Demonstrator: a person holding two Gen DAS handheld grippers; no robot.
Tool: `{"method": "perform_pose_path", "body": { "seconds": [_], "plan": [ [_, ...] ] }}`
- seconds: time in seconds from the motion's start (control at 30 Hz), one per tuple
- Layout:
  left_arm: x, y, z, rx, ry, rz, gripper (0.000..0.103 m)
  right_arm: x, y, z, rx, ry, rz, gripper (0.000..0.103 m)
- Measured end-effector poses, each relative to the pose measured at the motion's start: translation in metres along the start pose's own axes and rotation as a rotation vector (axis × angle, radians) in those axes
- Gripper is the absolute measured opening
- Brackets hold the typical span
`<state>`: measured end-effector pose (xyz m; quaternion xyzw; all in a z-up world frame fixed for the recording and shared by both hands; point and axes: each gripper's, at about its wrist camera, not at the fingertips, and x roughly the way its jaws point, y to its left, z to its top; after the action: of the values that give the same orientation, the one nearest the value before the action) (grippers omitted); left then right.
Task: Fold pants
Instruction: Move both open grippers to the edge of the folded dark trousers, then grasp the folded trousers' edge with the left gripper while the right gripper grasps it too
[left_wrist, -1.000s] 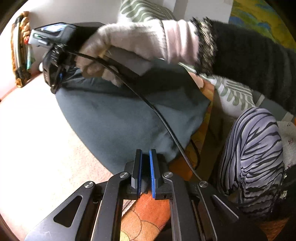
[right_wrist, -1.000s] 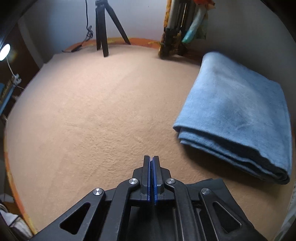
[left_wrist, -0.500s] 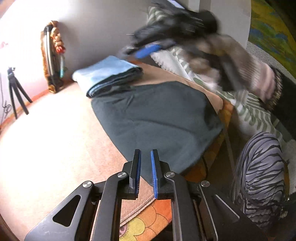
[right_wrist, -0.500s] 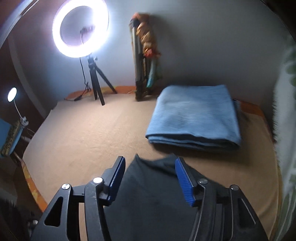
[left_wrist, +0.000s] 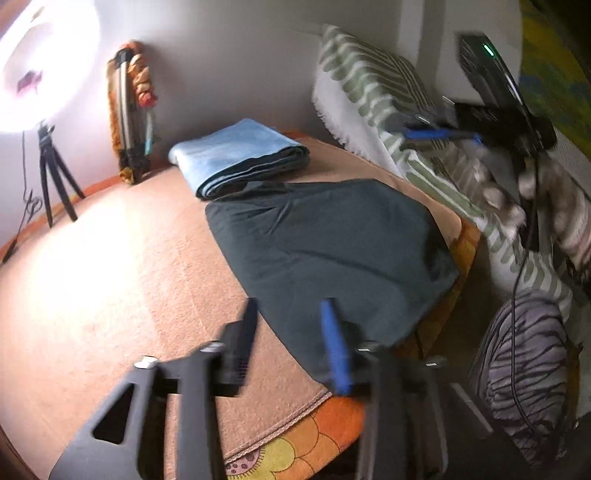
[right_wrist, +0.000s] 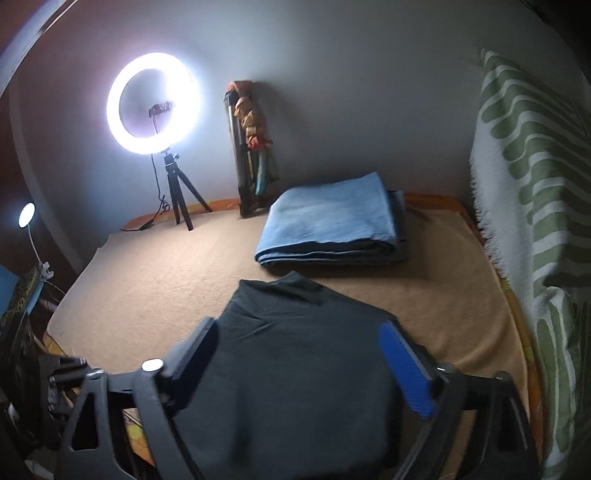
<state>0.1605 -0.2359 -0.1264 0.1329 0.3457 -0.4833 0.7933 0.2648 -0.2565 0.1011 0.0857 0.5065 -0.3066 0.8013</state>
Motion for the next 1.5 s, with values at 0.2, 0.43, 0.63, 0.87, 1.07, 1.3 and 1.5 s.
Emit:
{"method": "perform_pose_path", "body": {
  "seconds": [0.2,0.43,0.63,0.87,1.07,1.3,1.5],
  "plan": [
    [0.012,0.021,0.006,-0.108,0.024,-0.044,0.045,-0.014,-0.032,-0.007,0.033,0.04,-0.045,0.103],
    [0.044,0.039,0.021,-0.24,0.079,-0.104,0.058,-0.002,-0.08,-0.025,0.169,0.143,0.019,0.103],
    [0.075,0.051,0.023,-0.325,0.141,-0.109,0.059,0.042,-0.096,-0.043,0.24,0.243,0.126,0.103],
    [0.099,0.06,0.027,-0.372,0.161,-0.104,0.059,0.089,-0.101,-0.052,0.222,0.32,0.158,0.102],
    [0.114,0.061,0.033,-0.37,0.174,-0.107,0.059,0.102,-0.116,-0.053,0.244,0.326,0.194,0.099],
    [0.124,0.067,0.039,-0.401,0.153,-0.136,0.059,0.115,-0.122,-0.056,0.265,0.329,0.28,0.098],
    [0.13,0.069,0.043,-0.399,0.134,-0.16,0.056,0.118,-0.115,-0.055,0.233,0.323,0.322,0.092]
  ]
}}
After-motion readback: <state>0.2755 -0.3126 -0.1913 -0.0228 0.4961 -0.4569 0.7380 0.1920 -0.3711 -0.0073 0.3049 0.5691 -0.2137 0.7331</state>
